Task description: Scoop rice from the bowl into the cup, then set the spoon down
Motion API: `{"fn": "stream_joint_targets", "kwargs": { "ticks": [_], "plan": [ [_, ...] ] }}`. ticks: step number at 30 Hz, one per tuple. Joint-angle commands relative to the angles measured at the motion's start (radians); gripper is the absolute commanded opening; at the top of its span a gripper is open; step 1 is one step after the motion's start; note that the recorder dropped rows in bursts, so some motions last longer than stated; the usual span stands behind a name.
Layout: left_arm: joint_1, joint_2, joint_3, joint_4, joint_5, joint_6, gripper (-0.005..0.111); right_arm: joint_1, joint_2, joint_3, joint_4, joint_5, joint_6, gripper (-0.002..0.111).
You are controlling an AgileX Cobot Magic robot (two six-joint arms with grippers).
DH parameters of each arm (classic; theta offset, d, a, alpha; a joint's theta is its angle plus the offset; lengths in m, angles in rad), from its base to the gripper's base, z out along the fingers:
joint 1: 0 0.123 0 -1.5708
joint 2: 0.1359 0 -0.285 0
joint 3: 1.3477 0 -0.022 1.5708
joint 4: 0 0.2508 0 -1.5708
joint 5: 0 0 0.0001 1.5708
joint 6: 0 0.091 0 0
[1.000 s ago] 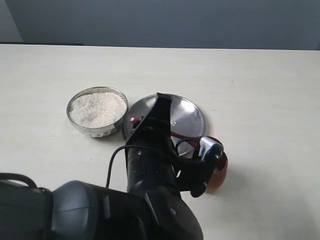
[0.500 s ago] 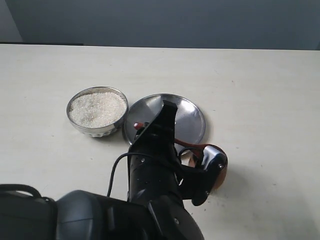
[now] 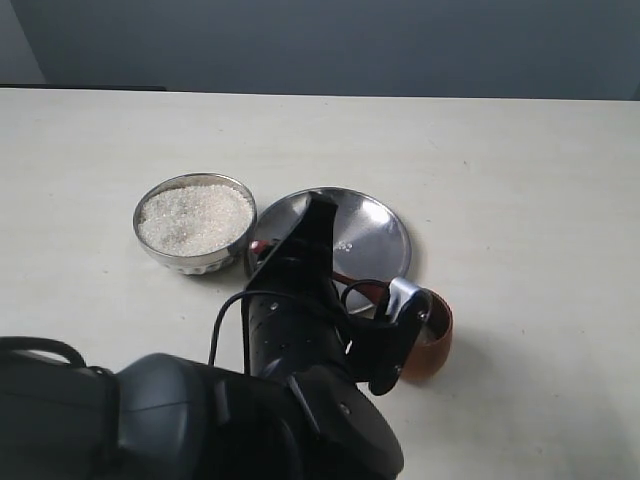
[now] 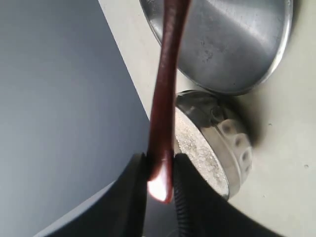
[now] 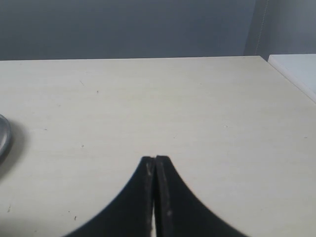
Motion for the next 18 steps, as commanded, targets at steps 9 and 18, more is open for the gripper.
{"fn": "stream_joint_targets", "kwargs": {
  "ticks": [9,18],
  "plan": [
    [-0.004,0.000,0.003,0.075,0.011,0.066,0.000,-0.004,-0.005,0.004,0.000,-0.003,-0.005,0.000],
    [-0.003,0.000,0.003,0.095,0.011,0.097,0.000,-0.004,-0.005,0.004,0.000,-0.003,-0.005,0.000]
  ]
}}
